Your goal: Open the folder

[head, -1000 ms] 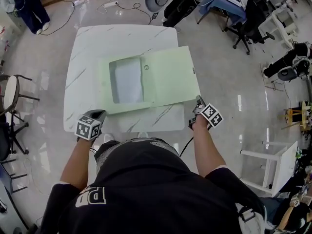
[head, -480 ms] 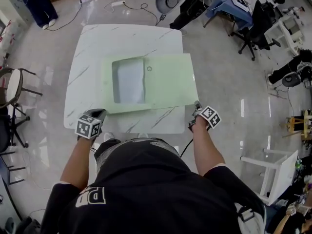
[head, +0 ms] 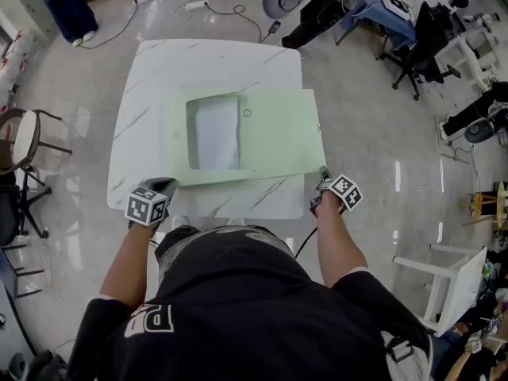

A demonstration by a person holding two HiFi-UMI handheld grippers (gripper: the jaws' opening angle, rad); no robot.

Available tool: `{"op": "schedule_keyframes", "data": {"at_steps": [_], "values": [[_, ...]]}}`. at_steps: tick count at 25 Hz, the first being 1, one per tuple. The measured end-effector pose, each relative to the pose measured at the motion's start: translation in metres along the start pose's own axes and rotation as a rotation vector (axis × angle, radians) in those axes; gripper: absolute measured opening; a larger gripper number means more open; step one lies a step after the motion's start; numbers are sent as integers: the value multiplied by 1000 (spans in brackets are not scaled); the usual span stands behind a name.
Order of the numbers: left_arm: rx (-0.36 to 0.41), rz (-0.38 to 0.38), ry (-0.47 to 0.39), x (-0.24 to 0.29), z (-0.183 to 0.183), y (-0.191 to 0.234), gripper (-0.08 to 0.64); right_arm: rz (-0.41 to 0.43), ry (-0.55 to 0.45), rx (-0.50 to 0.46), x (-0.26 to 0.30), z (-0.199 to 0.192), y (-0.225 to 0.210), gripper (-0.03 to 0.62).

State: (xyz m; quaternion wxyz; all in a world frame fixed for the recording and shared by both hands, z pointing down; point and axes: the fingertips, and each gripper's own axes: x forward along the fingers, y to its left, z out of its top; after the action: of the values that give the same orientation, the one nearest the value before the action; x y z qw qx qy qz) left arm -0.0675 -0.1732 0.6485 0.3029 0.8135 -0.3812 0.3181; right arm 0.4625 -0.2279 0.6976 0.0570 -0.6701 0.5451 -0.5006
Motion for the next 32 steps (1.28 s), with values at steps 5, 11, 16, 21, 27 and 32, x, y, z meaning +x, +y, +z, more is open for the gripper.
{"op": "schedule_keyframes", "data": {"at_steps": [5, 11, 16, 21, 27, 32], "values": [[-16, -32, 5, 1, 0, -1, 52, 12, -32, -6, -7, 6, 6, 26], [-43, -86, 8, 0, 2, -2, 52, 38, -95, -51, -26, 18, 25, 31], [26, -103, 31, 1, 1, -5, 52, 54, -136, -102, -44, 25, 45, 32], [79, -118, 37, 2, 0, -6, 51, 97, -175, -172, -66, 29, 77, 43], [106, -151, -23, -12, 19, -12, 51, 98, -234, -288, -99, 33, 117, 48], [113, -158, -120, -36, 48, -13, 51, 86, -358, -345, -136, 48, 154, 48]]}}
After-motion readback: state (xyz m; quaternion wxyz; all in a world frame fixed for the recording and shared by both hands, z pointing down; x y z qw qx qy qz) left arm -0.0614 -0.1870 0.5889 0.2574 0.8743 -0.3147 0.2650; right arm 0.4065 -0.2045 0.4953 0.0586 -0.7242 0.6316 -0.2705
